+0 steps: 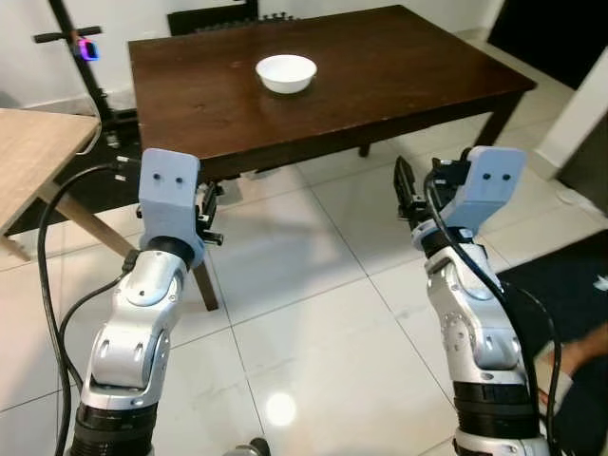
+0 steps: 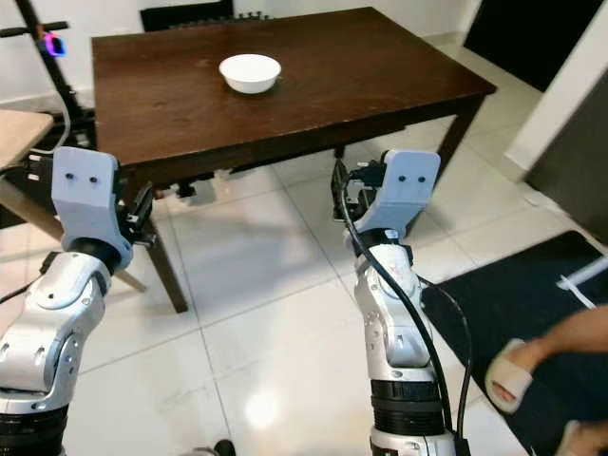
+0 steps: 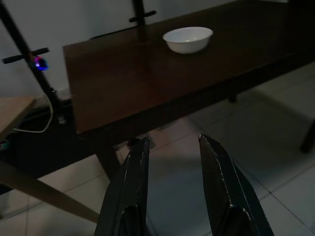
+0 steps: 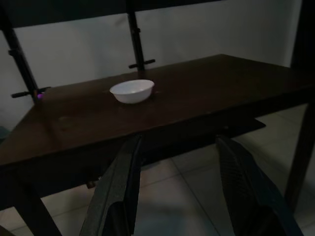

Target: Setting the table

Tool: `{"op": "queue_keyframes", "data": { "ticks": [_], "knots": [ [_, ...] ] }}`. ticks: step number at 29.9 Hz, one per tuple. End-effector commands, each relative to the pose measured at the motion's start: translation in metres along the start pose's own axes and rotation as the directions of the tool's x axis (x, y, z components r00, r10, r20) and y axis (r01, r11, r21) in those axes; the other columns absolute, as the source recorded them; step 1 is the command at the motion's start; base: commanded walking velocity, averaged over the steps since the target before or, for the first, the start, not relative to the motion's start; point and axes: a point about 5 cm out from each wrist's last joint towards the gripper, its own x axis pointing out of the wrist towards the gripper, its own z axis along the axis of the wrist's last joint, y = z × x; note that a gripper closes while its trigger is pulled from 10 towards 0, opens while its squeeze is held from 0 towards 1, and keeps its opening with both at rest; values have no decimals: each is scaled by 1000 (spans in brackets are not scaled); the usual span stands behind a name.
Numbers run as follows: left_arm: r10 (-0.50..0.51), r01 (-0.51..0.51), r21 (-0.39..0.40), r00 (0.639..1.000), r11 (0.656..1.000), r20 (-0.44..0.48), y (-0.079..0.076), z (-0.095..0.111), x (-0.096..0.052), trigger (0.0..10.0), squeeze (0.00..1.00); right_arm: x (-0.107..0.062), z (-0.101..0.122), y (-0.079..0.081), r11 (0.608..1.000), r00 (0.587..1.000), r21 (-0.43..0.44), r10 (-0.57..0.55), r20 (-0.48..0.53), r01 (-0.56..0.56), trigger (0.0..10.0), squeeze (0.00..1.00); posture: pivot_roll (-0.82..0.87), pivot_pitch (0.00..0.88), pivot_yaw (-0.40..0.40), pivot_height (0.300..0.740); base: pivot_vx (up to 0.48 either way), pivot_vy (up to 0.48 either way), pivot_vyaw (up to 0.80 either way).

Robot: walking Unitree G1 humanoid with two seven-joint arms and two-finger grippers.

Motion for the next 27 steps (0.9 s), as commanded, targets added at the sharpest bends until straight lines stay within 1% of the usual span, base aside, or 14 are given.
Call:
{"op": "queue_keyframes", "data": {
  "ticks": [1, 4, 9, 27],
  "knots": [
    [6, -6, 8, 1000, 1000, -25, 0, -4, 0, 10000, 0, -1, -3, 0, 1000, 1000, -3, -5, -10, 5, 10000, 0, 52, 121, 97, 740, 0, 0, 0],
    [6, -6, 6, 1000, 1000, -25, 0, -5, 0, 10000, 0, -1, -3, 0, 1000, 1000, -9, -5, -11, 5, 10000, 0, 51, 119, 96, 740, 0, 0, 0],
    [3, -3, 7, 1000, 1000, -26, 0, -5, 0, 10000, 0, 0, -3, -2, 999, 1000, -35, -13, -24, 12, 10000, 0, 49, 118, 96, 740, 0, 0, 784],
    [1, -1, 7, 1000, 1000, -27, -1, -5, -1, 10000, 0, 0, -3, -2, 999, 1000, -35, -10, -23, 10, 10000, 0, 51, 121, 95, 740, 0, 0, 791]
  ]
}}
